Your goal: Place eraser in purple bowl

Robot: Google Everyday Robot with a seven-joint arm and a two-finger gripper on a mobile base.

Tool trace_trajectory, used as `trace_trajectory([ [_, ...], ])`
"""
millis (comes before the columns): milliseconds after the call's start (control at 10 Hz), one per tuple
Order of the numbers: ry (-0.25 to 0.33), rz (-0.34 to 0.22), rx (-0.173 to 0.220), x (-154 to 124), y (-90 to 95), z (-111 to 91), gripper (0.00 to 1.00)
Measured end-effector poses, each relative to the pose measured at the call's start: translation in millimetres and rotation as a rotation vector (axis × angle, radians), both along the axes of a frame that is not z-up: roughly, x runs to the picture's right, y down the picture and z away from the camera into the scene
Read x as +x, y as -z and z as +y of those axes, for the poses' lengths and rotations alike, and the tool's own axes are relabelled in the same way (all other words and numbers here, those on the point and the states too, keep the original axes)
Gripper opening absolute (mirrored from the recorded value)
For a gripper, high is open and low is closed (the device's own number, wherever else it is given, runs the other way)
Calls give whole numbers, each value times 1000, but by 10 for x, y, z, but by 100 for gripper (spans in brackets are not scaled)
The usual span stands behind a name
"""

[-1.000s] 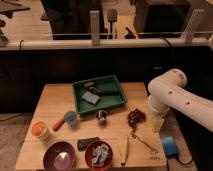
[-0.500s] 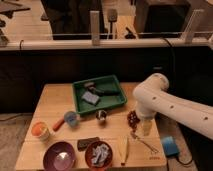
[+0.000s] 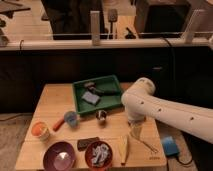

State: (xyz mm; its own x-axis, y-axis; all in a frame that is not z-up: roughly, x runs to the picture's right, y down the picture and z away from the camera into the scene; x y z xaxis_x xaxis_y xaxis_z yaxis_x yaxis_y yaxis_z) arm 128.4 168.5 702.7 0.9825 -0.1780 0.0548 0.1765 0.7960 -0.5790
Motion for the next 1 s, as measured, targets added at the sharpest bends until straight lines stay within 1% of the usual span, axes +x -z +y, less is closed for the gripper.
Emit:
trace_trajectory([
  [200,0,-17,-4,-193,-33,50,80],
  [400,0,-26,-8,-255,-51,111,80],
  [1000,-6,-75,-10,-505,-49,213,80],
])
